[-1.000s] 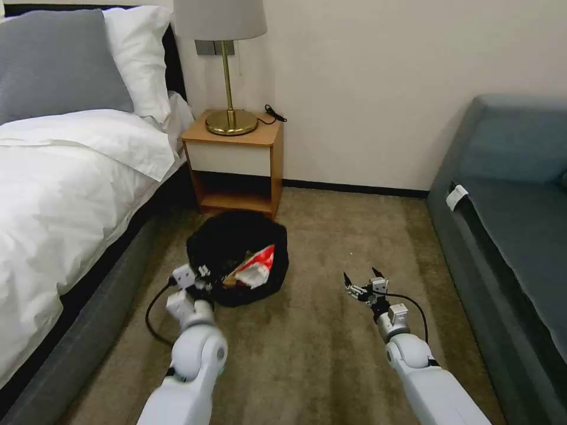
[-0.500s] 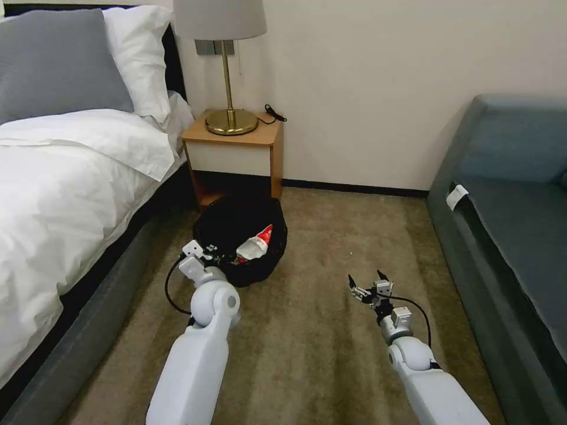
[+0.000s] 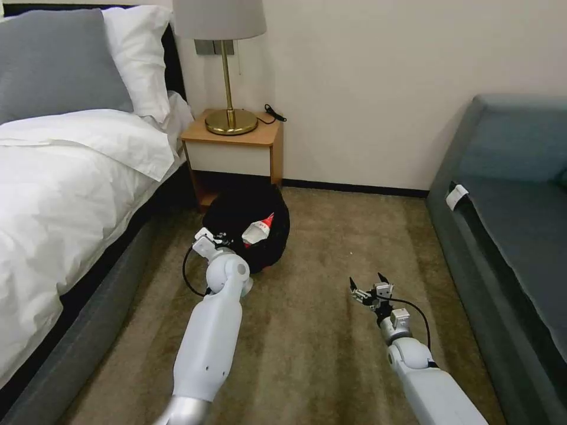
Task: Pick up the trash bin, then pick up the garbage on the floor and place it into the trash bin.
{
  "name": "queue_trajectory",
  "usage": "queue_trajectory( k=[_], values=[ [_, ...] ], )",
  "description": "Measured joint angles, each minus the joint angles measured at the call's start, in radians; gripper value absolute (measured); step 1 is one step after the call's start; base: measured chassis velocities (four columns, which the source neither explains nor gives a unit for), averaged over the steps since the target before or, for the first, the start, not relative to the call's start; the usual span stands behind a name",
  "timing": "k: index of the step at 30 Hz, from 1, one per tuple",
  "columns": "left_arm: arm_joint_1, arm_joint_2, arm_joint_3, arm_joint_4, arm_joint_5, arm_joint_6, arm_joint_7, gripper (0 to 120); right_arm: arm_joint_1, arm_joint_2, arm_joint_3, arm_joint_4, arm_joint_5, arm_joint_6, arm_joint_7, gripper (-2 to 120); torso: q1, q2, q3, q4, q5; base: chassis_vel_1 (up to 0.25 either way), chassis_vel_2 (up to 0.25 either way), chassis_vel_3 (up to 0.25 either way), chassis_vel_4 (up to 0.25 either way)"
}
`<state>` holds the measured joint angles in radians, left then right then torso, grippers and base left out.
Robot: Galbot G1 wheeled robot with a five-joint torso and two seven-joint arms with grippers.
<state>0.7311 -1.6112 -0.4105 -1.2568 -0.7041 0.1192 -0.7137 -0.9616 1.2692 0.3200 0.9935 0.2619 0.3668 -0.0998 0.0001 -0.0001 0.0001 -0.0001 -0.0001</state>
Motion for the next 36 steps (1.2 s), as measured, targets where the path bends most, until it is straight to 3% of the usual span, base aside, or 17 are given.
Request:
queue_trajectory(
  k=[7, 17, 25, 31, 33, 36],
  values=[
    [-0.029, 0.001, -0.024, 0.113, 0.001, -0.031, 0.0, 3, 0.003, 0.003, -0.002, -0.014, -0.002, 0.014, -0.018, 100, 0.0, 0.0, 0.0, 0.0003, 0.0006, 0.0, 0.0, 0.0, 0.0],
    [-0.013, 0.003, -0.027, 0.09, -0.051, 0.011, -0.025, 4, -0.003, 0.004, -0.003, -0.018, -0.007, 0.022, -0.044, 100, 0.0, 0.0, 0.0, 0.0006, 0.0007, 0.0, 0.0, 0.0, 0.0],
    [-0.001, 0.003, -0.027, 0.059, -0.062, 0.026, -0.033, 38, -0.003, 0.01, -0.007, -0.02, -0.009, 0.022, -0.044, 100, 0.0, 0.0, 0.0, -0.0001, -0.0002, 0.0, 0.0, 0.0, 0.0],
    [0.005, 0.003, -0.027, 0.04, -0.064, 0.034, -0.04, 54, -0.003, 0.011, -0.01, -0.02, -0.015, 0.022, -0.045, 100, 0.0, 0.0, 0.0, -0.0004, -0.0005, 0.0, 0.0, 0.0, 0.0],
    [0.011, 0.003, -0.026, 0.016, -0.062, 0.04, -0.045, 67, -0.003, 0.012, -0.014, -0.02, -0.017, 0.022, -0.045, 100, 0.0, 0.0, 0.0, -0.0004, -0.0004, 0.0, 0.0, 0.0, 0.0],
    [0.017, 0.003, -0.024, -0.008, -0.057, 0.043, -0.048, 75, -0.002, 0.011, -0.017, -0.02, -0.017, 0.022, -0.045, 100, 0.0, 0.0, 0.0, -0.0001, -0.0003, 0.0, 0.0, 0.0, 0.0]
  ],
)
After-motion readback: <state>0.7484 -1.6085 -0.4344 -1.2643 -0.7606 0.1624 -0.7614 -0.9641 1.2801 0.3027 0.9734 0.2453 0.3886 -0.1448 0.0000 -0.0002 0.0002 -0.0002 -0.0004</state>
